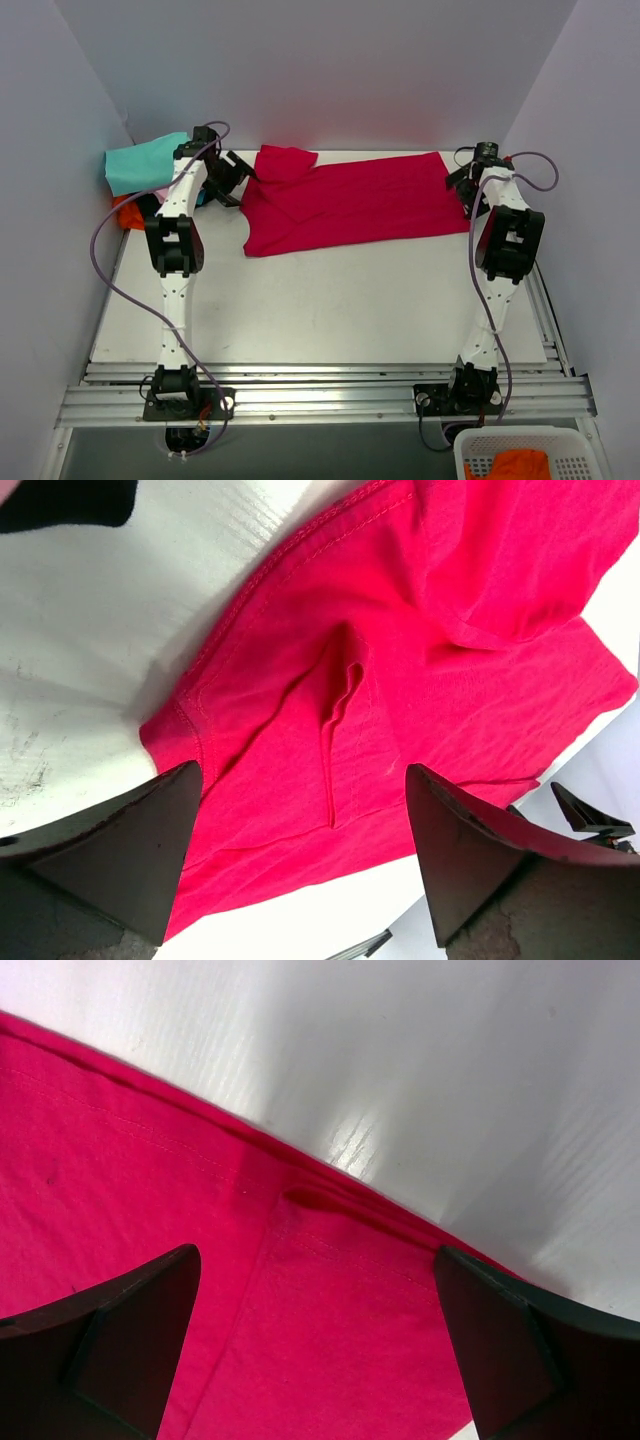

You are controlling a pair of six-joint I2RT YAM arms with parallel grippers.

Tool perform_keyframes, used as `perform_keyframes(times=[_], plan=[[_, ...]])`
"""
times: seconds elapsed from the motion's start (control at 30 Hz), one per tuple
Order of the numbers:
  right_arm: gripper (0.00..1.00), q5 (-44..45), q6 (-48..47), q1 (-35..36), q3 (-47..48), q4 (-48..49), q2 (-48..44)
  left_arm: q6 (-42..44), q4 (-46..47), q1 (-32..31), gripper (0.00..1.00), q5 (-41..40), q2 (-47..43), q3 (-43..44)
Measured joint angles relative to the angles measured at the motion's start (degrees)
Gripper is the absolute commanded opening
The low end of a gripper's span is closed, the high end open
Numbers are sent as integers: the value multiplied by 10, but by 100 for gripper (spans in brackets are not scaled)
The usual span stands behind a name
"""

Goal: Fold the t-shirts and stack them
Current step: Fold the tshirt

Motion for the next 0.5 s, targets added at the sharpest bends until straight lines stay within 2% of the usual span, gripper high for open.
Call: perform_keyframes(times=[0.27,0.43,0.5], plan=[[100,20,-21,-1,-30,-7,-30,18,-11,0,91,-22,-9,-8],[100,42,-44,-8,-104,-16,-130,35,-59,-4,86,-88,-79,-78],[100,50,-52,-9,-144,-13,-192,40,-68,-9,85,-119,-129,-132]])
